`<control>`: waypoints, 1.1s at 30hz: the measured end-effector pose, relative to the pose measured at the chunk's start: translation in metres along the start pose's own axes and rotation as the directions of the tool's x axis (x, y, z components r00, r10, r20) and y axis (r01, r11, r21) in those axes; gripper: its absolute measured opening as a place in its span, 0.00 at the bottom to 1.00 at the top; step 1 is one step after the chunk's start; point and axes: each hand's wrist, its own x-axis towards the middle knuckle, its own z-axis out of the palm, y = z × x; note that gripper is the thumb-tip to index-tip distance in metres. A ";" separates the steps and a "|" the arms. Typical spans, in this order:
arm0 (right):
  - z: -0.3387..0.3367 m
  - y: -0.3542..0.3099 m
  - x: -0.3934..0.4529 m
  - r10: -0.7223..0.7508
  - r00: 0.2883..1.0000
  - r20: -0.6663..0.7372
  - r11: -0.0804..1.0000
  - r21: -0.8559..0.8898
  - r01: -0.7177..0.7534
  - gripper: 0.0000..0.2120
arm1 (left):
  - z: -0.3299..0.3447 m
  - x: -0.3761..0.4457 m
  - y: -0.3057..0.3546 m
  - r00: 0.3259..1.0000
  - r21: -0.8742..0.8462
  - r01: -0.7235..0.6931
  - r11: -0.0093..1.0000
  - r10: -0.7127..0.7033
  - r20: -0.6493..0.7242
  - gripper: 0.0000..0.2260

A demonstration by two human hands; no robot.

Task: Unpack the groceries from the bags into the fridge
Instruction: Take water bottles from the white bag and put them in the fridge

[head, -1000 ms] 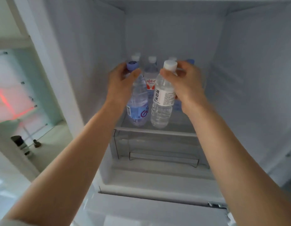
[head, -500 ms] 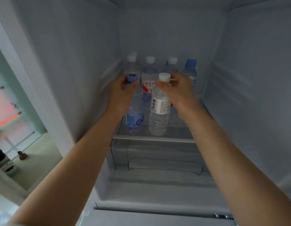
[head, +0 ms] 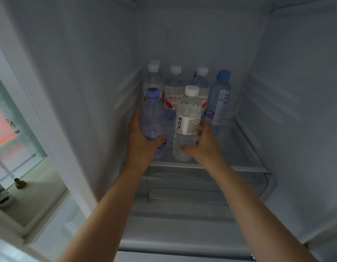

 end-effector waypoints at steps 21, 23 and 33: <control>0.043 0.018 0.049 -0.011 1.000 -0.022 0.995 -0.098 0.008 0.31 | 0.000 0.032 -0.028 0.998 0.132 -0.050 0.990 0.053 -0.024 0.33; 0.046 0.021 0.050 -0.013 0.999 -0.031 0.995 -0.097 0.009 0.31 | 0.000 0.032 -0.027 0.999 0.128 -0.019 0.992 0.025 -0.047 0.34; 0.046 0.022 0.039 -0.012 1.000 -0.019 0.983 -0.184 0.009 0.31 | 0.000 0.028 -0.032 0.995 0.209 0.039 0.977 -0.019 -0.096 0.33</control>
